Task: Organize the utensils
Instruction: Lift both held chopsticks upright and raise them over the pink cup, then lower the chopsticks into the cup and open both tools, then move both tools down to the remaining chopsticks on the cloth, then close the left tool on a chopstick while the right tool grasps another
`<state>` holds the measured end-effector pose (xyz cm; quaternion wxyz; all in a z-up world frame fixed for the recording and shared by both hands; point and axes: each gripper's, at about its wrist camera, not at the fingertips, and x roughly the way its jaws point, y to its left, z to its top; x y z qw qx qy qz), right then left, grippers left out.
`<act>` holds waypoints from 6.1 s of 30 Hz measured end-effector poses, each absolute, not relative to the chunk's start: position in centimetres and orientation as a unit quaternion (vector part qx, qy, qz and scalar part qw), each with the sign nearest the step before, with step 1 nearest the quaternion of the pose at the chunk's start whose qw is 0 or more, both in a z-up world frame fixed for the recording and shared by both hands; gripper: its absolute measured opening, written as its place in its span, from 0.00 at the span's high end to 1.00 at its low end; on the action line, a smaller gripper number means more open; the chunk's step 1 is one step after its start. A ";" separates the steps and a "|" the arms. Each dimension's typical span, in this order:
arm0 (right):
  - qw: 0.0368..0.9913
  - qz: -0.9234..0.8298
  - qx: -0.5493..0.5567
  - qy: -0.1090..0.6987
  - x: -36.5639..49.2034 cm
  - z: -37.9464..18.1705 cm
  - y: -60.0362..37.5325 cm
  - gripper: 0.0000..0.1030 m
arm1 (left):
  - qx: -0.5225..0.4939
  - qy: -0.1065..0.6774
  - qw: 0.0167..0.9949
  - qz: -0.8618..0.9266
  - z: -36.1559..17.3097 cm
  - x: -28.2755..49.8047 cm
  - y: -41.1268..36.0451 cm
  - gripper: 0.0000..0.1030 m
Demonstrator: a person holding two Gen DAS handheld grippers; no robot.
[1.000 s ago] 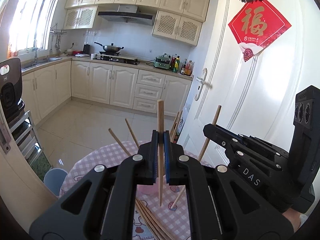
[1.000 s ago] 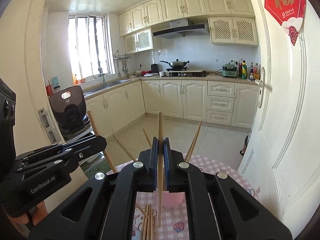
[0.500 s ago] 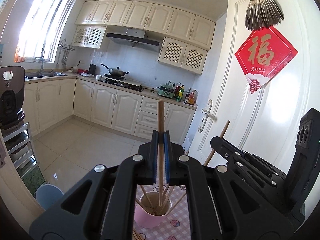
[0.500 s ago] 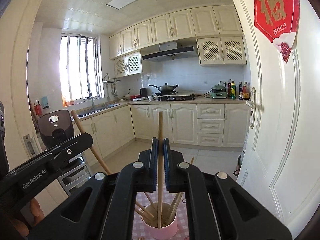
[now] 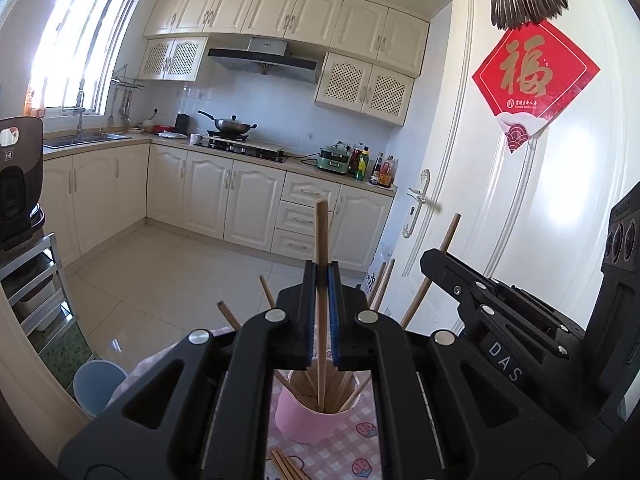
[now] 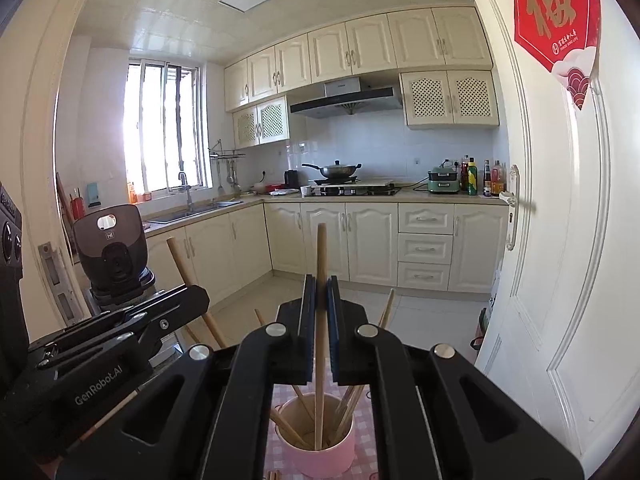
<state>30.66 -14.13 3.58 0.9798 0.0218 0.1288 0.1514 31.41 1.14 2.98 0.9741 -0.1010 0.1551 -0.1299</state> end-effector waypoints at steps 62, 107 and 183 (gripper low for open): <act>0.959 0.176 0.024 0.220 25.7 -2.0 -16.6 0.65 | -0.054 0.256 0.958 -0.120 -2.1 25.7 1.5 0.33; 0.882 0.184 -0.006 0.435 26.2 -13.9 -16.2 0.51 | -0.061 0.520 0.847 -0.087 -18.7 29.4 -1.9 0.55; 0.851 0.199 -0.070 0.481 27.8 -15.6 -12.9 0.49 | -0.029 0.516 0.849 -0.114 -19.4 30.0 -0.7 0.85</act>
